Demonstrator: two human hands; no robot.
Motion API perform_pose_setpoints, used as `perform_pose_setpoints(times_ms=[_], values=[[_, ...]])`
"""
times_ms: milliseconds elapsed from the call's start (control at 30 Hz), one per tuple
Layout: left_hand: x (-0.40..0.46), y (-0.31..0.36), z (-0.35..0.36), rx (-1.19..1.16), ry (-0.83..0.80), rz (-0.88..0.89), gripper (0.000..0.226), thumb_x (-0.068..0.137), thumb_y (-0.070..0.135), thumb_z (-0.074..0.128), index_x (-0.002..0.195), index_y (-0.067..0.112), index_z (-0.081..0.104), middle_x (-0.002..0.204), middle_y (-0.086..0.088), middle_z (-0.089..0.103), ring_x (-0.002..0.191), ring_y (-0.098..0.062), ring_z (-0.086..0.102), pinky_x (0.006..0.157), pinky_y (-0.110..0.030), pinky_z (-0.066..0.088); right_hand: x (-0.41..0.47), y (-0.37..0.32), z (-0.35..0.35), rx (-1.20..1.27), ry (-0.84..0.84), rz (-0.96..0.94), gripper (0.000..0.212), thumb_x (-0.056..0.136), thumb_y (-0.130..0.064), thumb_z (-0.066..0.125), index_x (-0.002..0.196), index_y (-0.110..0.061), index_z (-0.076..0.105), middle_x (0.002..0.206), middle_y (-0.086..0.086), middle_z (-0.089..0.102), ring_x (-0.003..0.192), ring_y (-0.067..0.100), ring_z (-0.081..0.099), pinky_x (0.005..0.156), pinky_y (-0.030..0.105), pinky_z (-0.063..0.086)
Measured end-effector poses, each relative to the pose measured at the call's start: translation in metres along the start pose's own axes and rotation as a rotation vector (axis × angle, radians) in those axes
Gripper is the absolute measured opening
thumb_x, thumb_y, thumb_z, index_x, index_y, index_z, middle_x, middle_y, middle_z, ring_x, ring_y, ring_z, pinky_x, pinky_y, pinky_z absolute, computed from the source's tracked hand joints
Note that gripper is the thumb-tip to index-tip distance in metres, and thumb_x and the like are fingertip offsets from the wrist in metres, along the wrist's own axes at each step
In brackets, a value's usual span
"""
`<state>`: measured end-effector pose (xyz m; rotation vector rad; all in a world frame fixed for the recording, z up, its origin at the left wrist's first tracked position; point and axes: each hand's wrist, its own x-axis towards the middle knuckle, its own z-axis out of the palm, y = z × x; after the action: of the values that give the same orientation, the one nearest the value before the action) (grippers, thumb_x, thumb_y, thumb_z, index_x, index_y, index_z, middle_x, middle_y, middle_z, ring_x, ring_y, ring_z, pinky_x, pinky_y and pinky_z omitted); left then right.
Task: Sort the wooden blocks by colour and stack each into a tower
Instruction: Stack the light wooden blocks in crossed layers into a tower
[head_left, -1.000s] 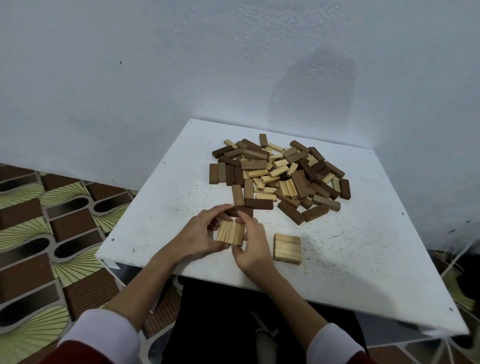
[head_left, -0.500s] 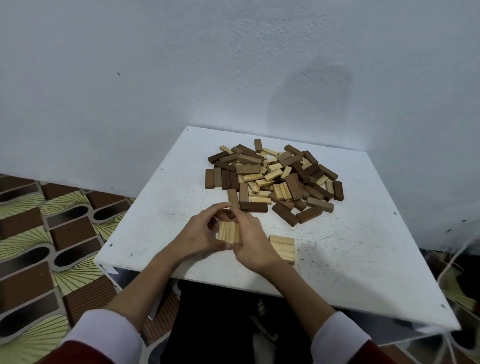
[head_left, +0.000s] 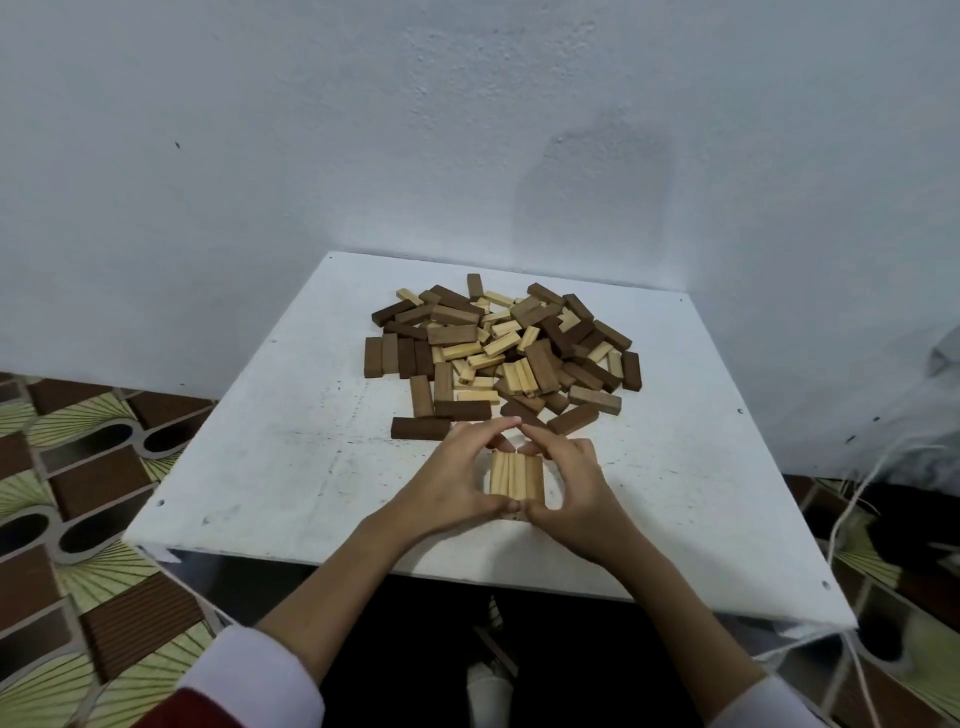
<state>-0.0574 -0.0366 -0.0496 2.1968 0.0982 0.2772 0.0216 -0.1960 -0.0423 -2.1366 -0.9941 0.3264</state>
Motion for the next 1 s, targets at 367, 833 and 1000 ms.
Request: perform_pose_setpoints(times_ms=[367, 833, 1000], values=[[-0.008, -0.008, 0.007, 0.015, -0.033, -0.048, 0.086, 0.066, 0.031, 0.084, 0.138, 0.033, 0.037, 0.119, 0.025, 0.05, 0.116, 0.012, 0.036, 0.088, 0.006, 0.02, -0.006, 0.019, 0.009, -0.003, 0.002, -0.079, 0.087, 0.073, -0.023, 0.074, 0.144, -0.023, 0.025, 0.129, -0.009, 0.045, 0.118, 0.008, 0.031, 0.1, 0.039, 0.037], [-0.009, -0.011, 0.012, -0.086, -0.021, -0.139, 0.085, 0.068, 0.022, 0.083, 0.137, 0.036, 0.036, 0.114, 0.021, 0.053, 0.11, 0.014, 0.044, 0.089, -0.002, 0.035, -0.005, 0.025, 0.009, 0.134, -0.008, 0.018, 0.089, 0.071, -0.01, 0.077, 0.139, -0.034, 0.024, 0.114, -0.03, 0.043, 0.119, 0.005, 0.038, 0.096, 0.019, 0.035], [-0.009, -0.009, 0.013, -0.083, -0.014, -0.145, 0.086, 0.067, 0.024, 0.084, 0.138, 0.034, 0.036, 0.112, 0.024, 0.052, 0.11, 0.008, 0.046, 0.091, -0.008, 0.04, -0.005, 0.022, 0.009, 0.122, -0.006, -0.003, 0.087, 0.072, -0.01, 0.077, 0.142, -0.026, 0.028, 0.115, -0.017, 0.046, 0.119, 0.011, 0.039, 0.101, 0.031, 0.039]])
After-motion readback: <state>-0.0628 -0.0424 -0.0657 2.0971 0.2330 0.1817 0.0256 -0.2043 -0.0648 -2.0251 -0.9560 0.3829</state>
